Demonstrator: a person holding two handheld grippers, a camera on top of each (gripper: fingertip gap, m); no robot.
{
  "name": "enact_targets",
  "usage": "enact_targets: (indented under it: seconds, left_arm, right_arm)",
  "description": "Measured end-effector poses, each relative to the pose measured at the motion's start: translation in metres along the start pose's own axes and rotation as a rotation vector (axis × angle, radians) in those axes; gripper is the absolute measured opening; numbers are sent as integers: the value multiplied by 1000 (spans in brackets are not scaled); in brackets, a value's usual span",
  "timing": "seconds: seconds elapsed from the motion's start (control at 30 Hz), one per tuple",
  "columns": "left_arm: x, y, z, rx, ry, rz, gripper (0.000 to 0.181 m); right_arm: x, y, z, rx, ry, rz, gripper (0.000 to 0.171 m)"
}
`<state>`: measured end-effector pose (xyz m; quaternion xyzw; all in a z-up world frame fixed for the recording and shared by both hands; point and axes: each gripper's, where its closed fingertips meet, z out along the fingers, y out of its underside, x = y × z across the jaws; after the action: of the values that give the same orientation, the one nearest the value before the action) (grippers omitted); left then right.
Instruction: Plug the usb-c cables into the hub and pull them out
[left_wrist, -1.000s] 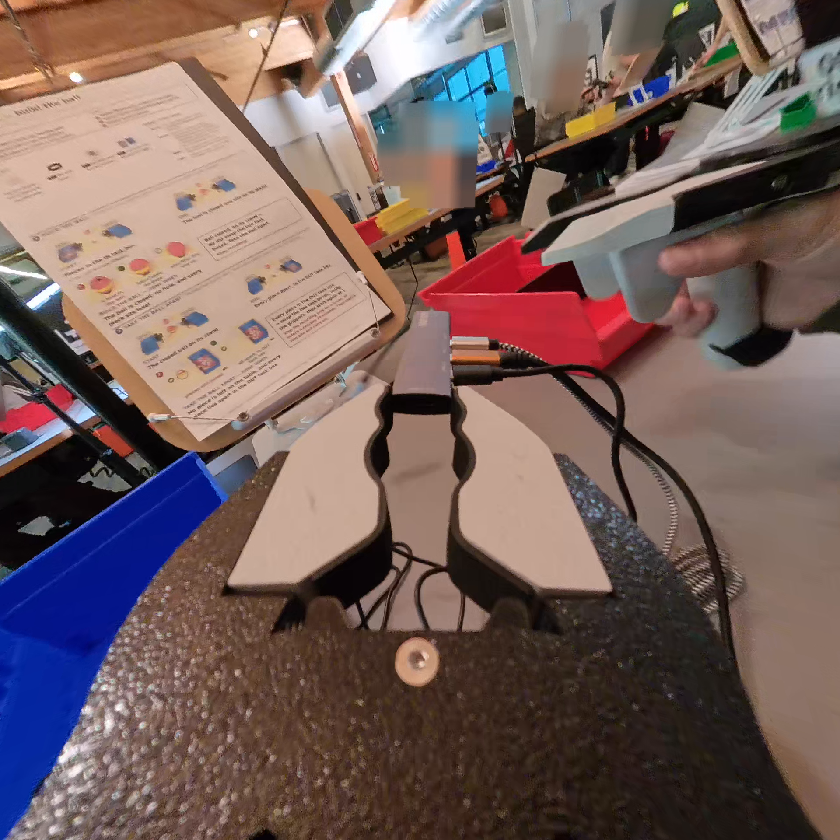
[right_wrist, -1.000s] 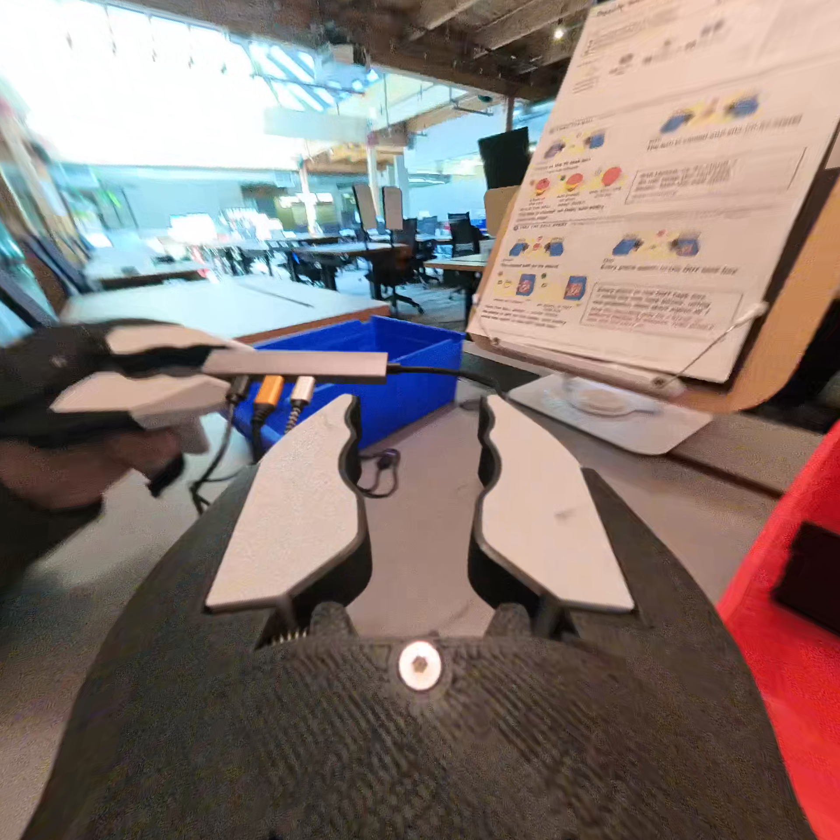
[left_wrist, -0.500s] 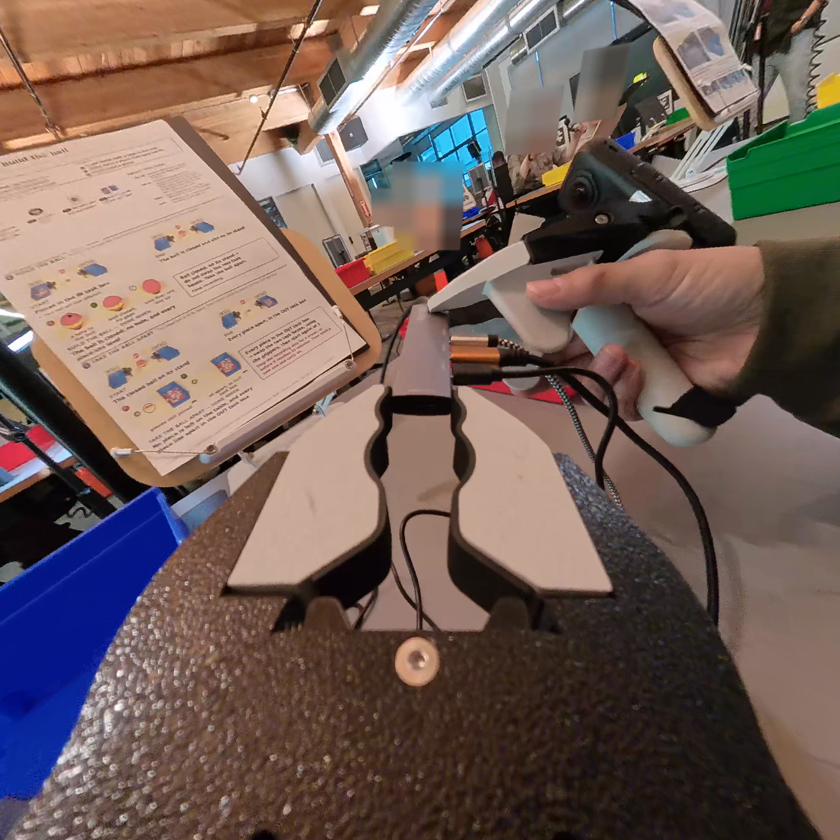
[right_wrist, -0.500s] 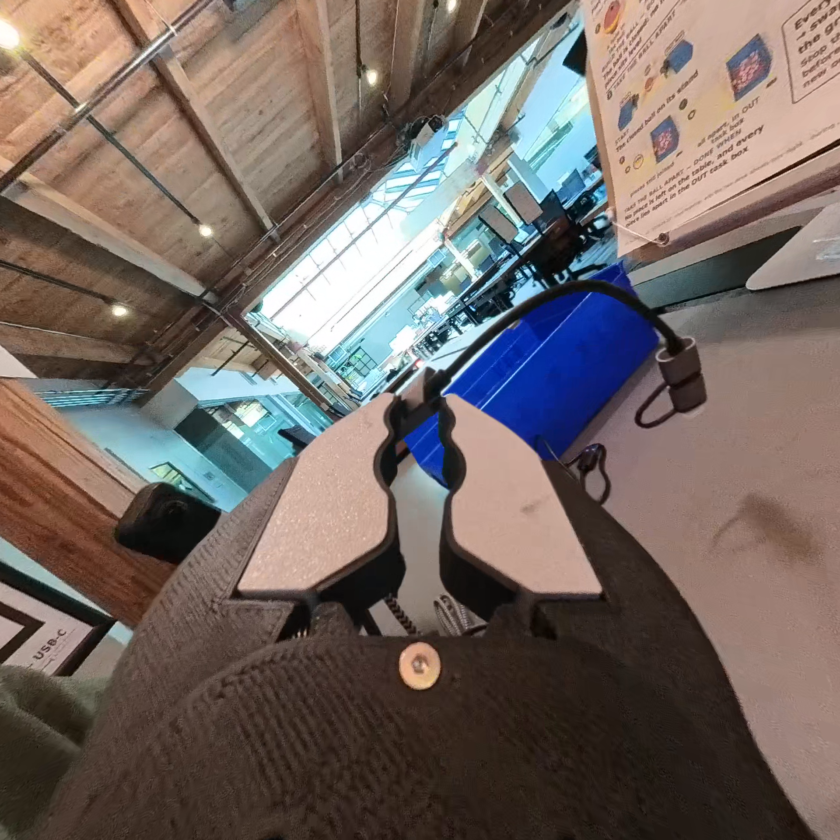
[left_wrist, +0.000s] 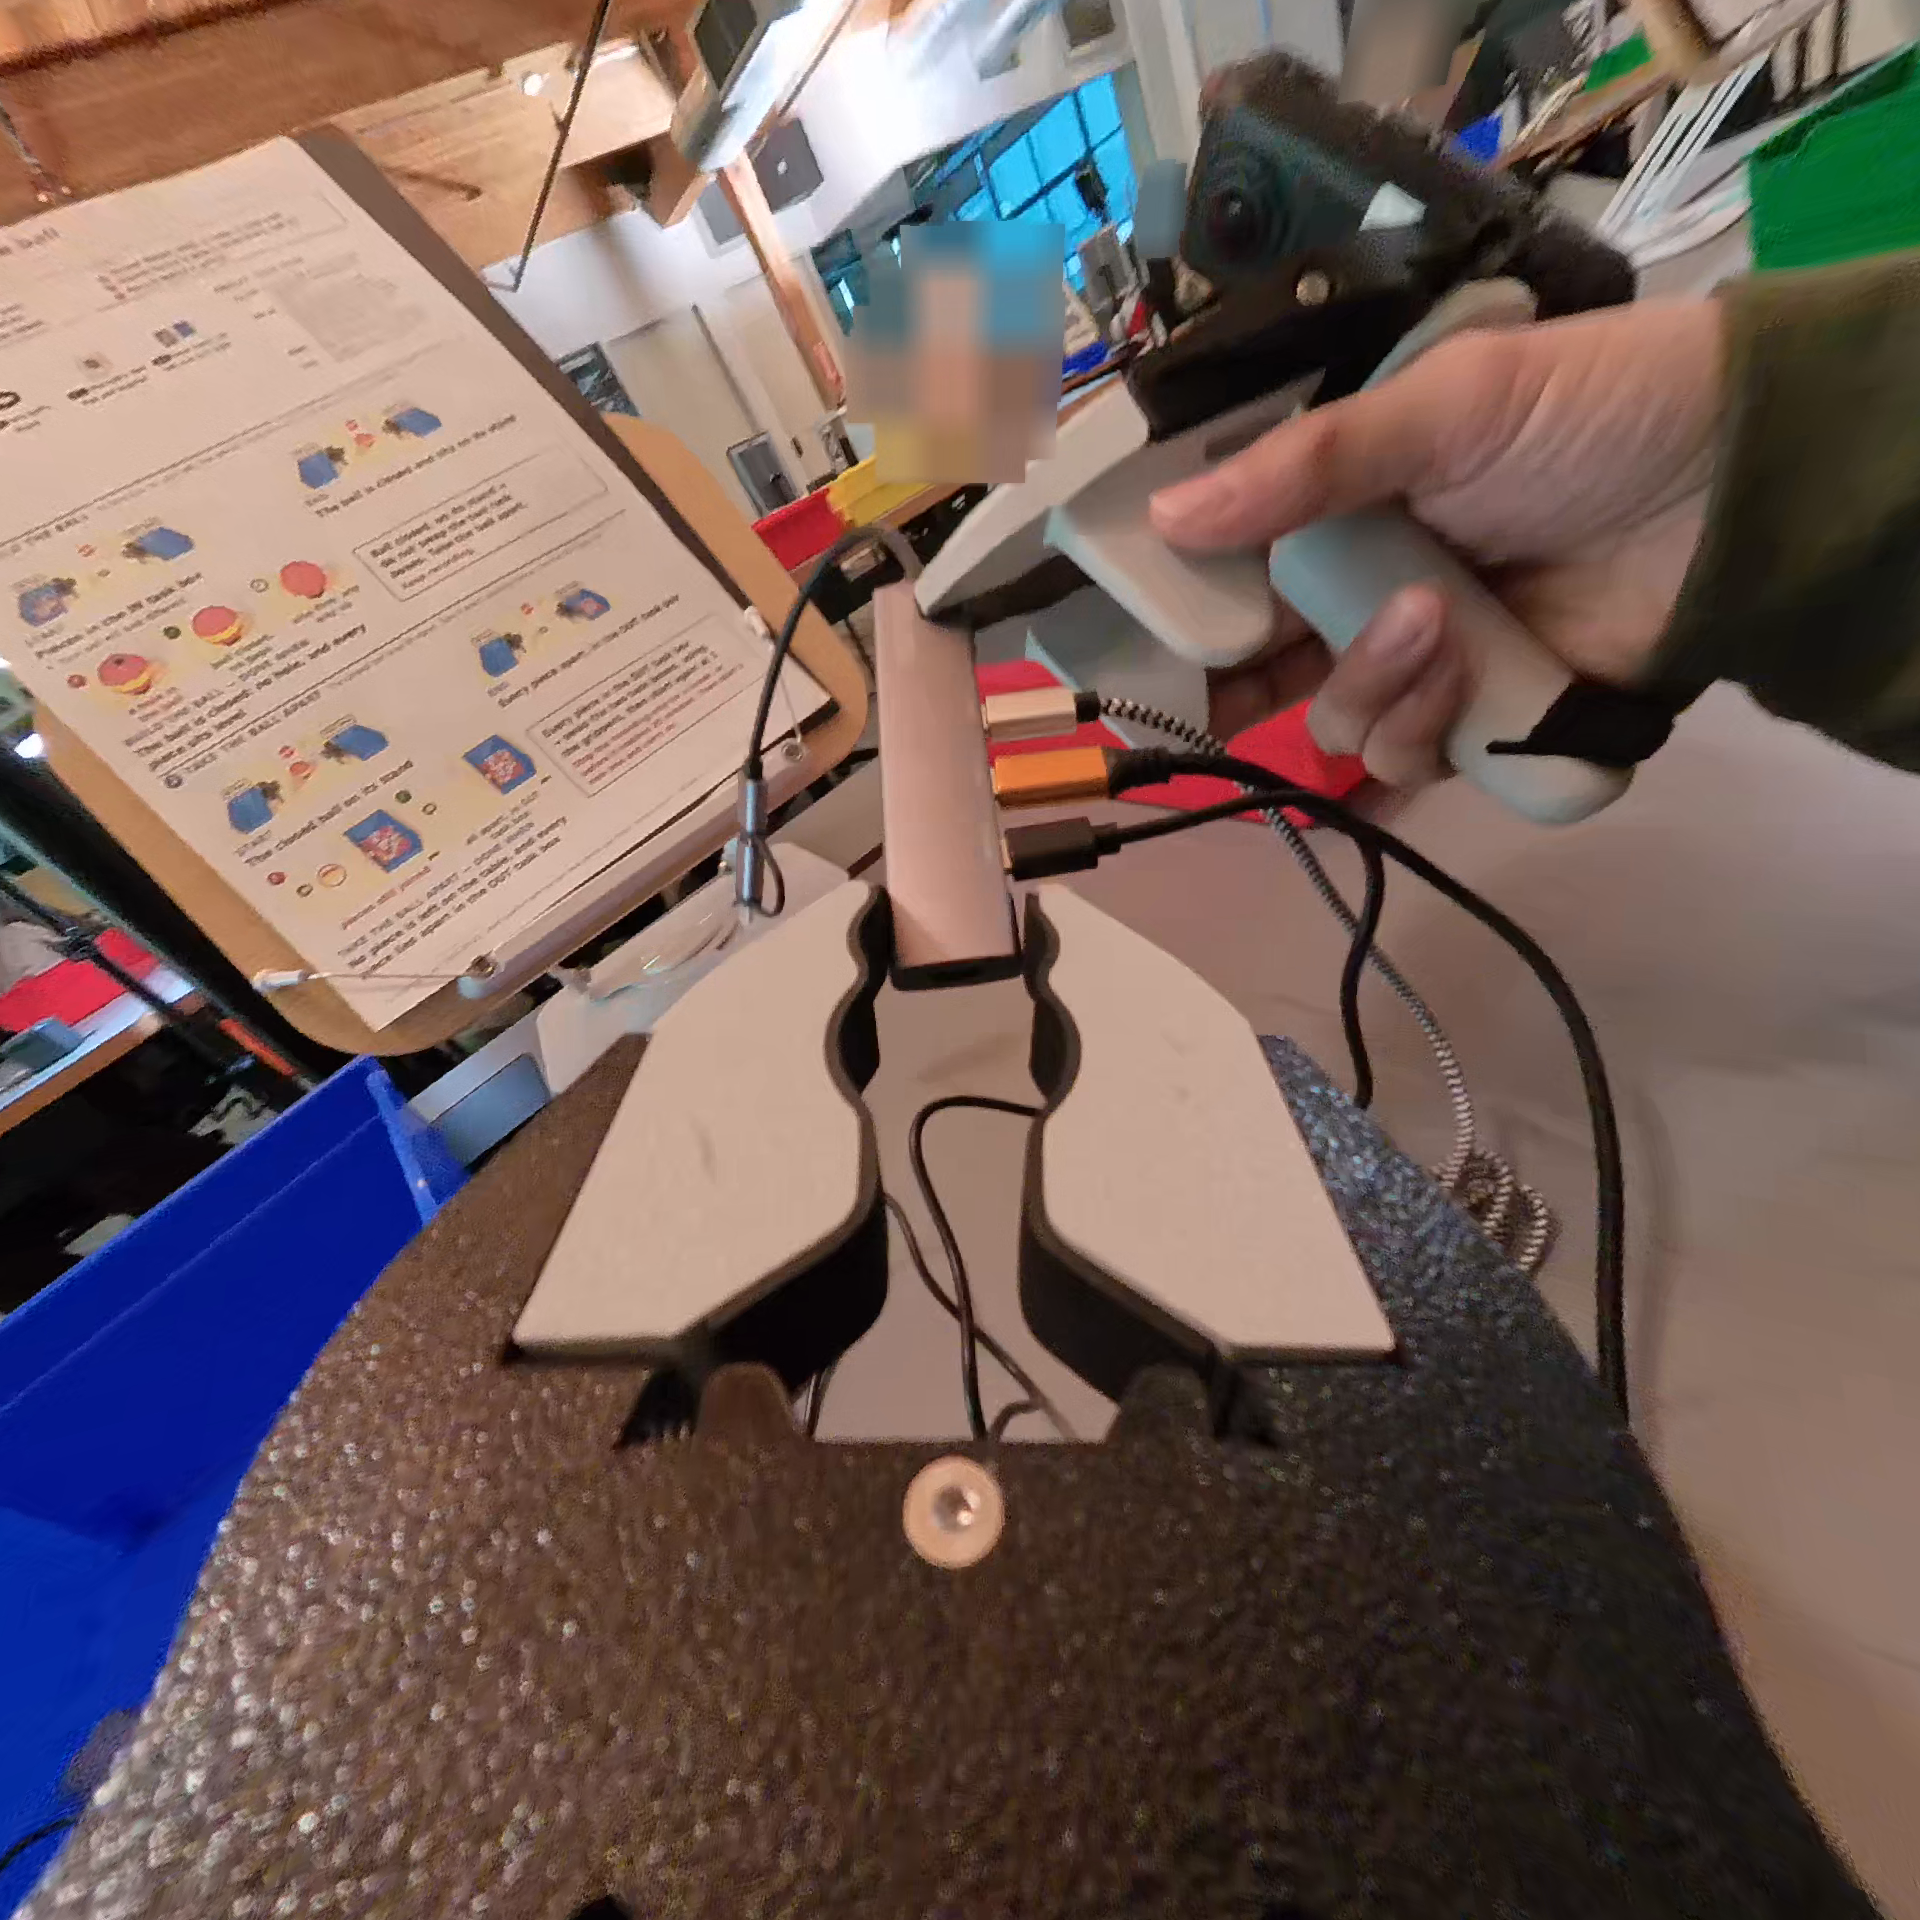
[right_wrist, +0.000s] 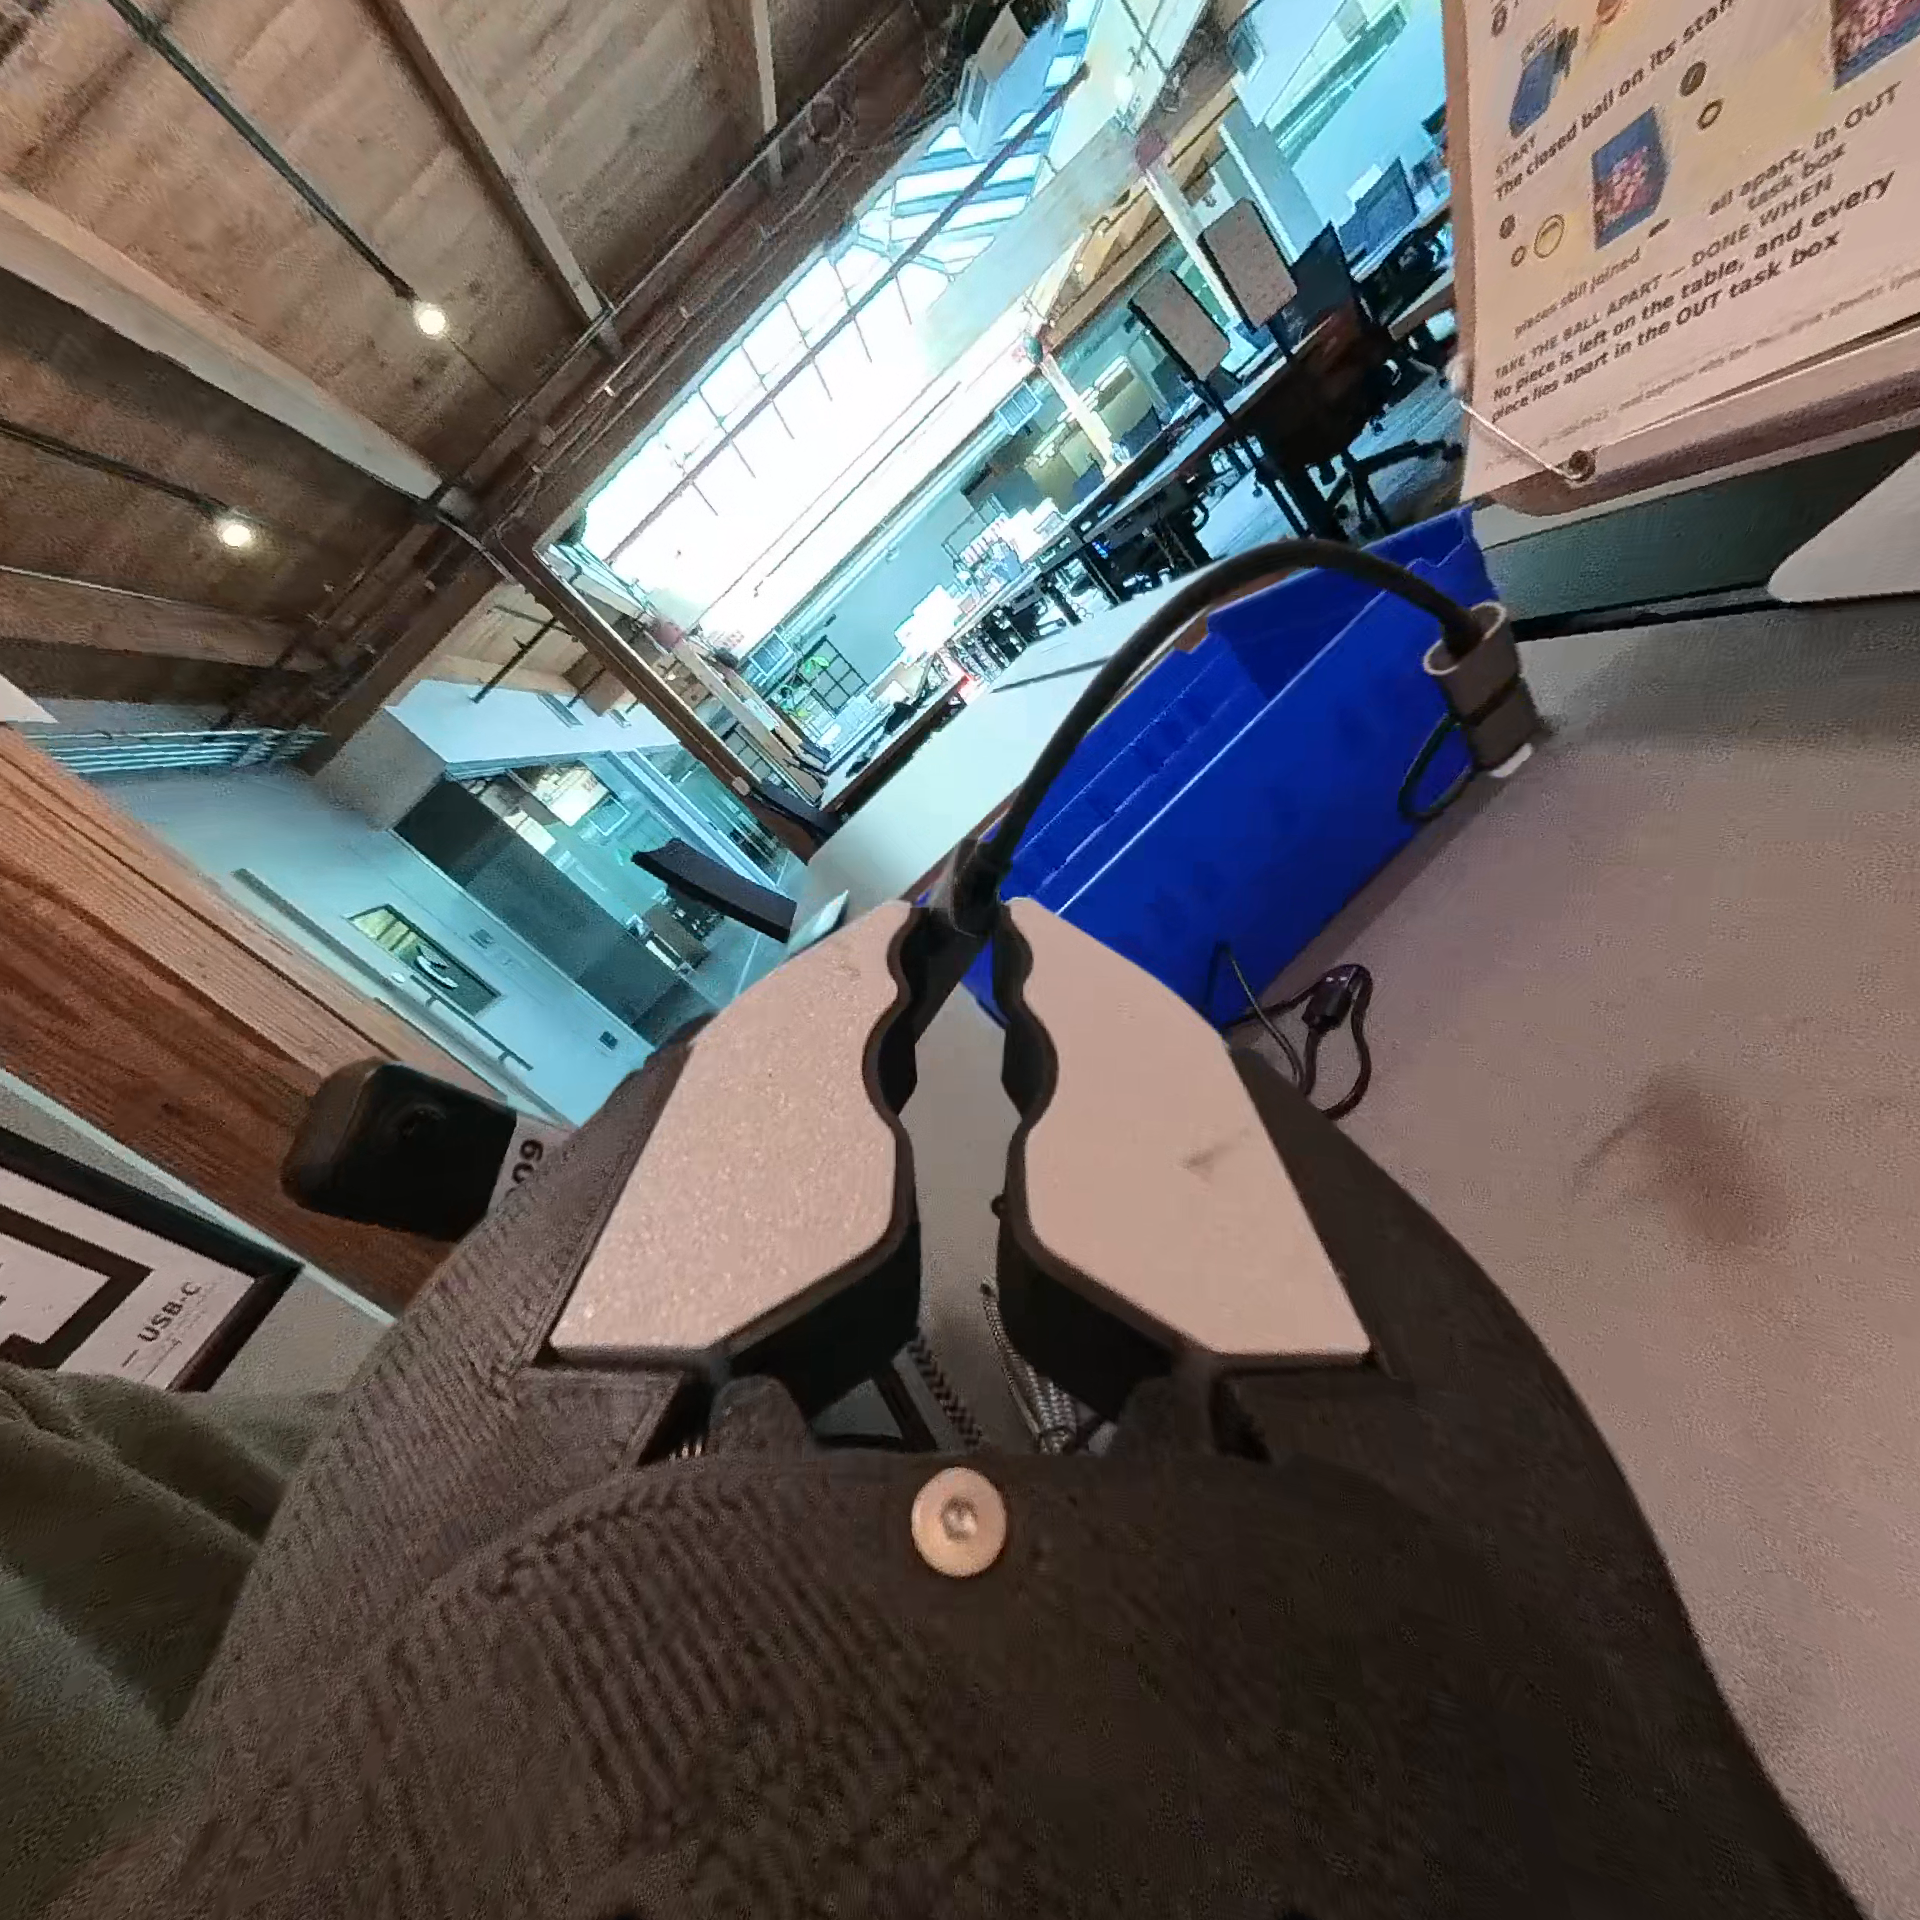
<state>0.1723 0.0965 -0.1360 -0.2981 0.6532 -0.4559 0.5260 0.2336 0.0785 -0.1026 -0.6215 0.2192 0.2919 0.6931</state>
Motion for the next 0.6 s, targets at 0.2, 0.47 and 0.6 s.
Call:
enact_targets:
  seconds: [0.2, 0.47, 0.6]
  left_arm:
    - [-1, 2, 2, 0, -35, -49, 25]
    - [-5, 12, 3, -35, -40, -76, 24]
    - [-6, 18, 5, -66, -45, -108, 24]
  right_arm:
    - [1, -1, 5, 4, -15, 26, 11]
    - [7, 1, 10, 14, 14, 33, 11]
    - [11, 1, 14, 12, 51, 21, 11]
